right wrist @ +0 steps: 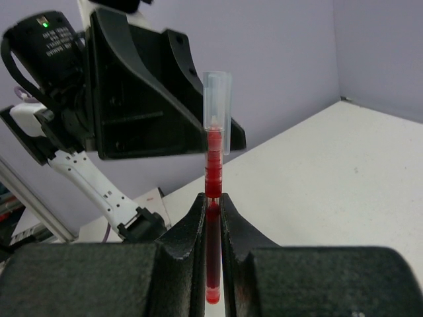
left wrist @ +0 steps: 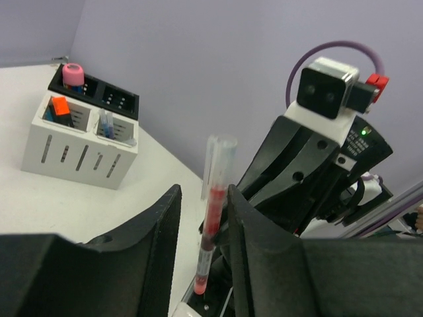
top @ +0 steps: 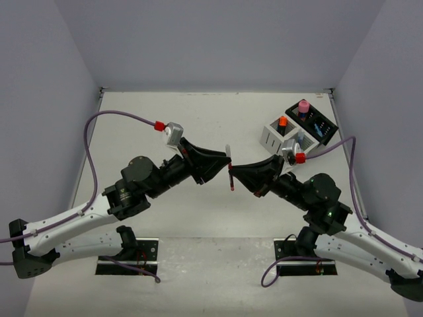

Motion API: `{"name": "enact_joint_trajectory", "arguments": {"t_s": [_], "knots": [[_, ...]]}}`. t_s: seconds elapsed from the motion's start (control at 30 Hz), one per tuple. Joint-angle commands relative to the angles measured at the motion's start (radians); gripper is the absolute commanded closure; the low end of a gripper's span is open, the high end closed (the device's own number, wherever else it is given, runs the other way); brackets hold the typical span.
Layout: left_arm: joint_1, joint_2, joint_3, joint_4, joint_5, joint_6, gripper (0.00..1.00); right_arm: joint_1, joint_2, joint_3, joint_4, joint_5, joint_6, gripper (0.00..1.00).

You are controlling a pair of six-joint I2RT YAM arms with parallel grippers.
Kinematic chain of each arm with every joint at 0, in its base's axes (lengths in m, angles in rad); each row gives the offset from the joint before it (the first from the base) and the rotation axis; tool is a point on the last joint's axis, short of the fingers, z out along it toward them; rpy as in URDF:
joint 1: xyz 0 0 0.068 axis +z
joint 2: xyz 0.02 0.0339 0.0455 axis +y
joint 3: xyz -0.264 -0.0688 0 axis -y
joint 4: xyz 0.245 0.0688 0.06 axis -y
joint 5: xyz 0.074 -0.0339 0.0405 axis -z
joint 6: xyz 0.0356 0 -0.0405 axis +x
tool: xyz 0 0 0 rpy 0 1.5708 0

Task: Sort the stationery into containers
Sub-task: Close the pen cap on the pen.

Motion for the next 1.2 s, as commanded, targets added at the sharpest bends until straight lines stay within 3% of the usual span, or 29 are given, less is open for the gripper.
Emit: {"name": "enact_joint_trajectory", "arguments": {"t_s": [0.0, 0.37, 0.6, 0.8, 0.93, 0.97, 1.03, 1.17], "knots": [[-0.003, -0.008, 0.01, -0.062, 0.021, 0.032, 0.62, -0.002, -0.005, 0.051, 0.116, 0.011, -0.021, 1.0], [-0.003, -0.015, 0.004, -0.003, 0.166, 0.08, 0.64, -0.002, 0.021, 0.084, 0.114, -0.059, 0.002, 1.0], [-0.003, -0.007, 0.005, 0.047, 0.181, 0.085, 0.76, -0.002, 0.048, 0.08, 0.128, -0.086, 0.012, 1.0], [-0.005, 0.006, 0.011, 0.05, 0.19, 0.085, 1.0, -0.001, 0.046, 0.079, 0.129, -0.091, 0.017, 1.0], [-0.003, 0.003, 0.007, 0.047, 0.194, 0.086, 1.0, -0.001, 0.049, 0.074, 0.116, -0.085, 0.011, 1.0], [-0.003, 0.003, 0.007, 0.047, 0.195, 0.088, 1.0, -0.001, 0.049, 0.073, 0.11, -0.084, 0.011, 0.94], [-0.003, -0.002, 0.014, 0.04, 0.204, 0.103, 1.0, -0.002, 0.061, 0.073, 0.082, -0.087, 0.011, 0.73], [-0.003, -0.018, 0.021, 0.04, 0.235, 0.142, 1.0, -0.001, 0.089, 0.066, 0.076, -0.128, 0.023, 0.66]]}}
